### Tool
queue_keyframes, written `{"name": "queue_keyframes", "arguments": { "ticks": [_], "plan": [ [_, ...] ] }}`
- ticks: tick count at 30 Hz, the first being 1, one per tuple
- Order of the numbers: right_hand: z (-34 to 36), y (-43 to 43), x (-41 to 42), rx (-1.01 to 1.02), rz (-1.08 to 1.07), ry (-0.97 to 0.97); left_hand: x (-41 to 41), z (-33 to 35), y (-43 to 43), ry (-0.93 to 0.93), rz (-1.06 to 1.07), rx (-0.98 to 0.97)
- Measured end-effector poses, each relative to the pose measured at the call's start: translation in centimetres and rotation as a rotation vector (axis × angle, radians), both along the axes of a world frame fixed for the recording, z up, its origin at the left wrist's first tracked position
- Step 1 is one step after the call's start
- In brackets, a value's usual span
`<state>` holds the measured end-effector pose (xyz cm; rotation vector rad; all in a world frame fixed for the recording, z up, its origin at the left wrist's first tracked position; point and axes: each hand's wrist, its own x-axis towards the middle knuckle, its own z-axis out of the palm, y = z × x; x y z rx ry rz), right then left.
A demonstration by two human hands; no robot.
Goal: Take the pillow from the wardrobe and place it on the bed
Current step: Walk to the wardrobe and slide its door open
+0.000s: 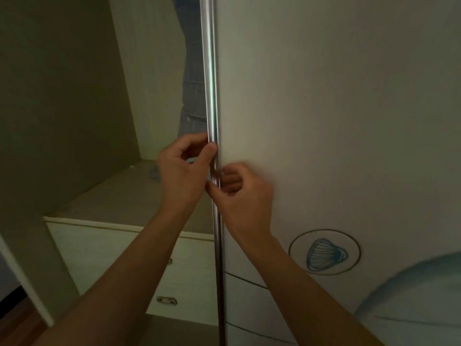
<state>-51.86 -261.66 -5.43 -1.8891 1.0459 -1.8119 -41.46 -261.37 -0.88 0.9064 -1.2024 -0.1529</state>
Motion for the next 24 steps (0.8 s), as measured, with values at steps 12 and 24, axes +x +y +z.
{"name": "queue_keyframes", "arguments": {
  "ticks": [12,24],
  "plan": [
    [0.2,0.0,1.2,-0.082,-0.369,0.01,0.9,-1.0,-2.7,0.048,-0.274,-0.077],
    [0.2,0.4,-4.6,-0.112,-0.498,0.043,-5.1,-0.6,-2.8,0.066,-0.535,-0.025]
  ]
}}
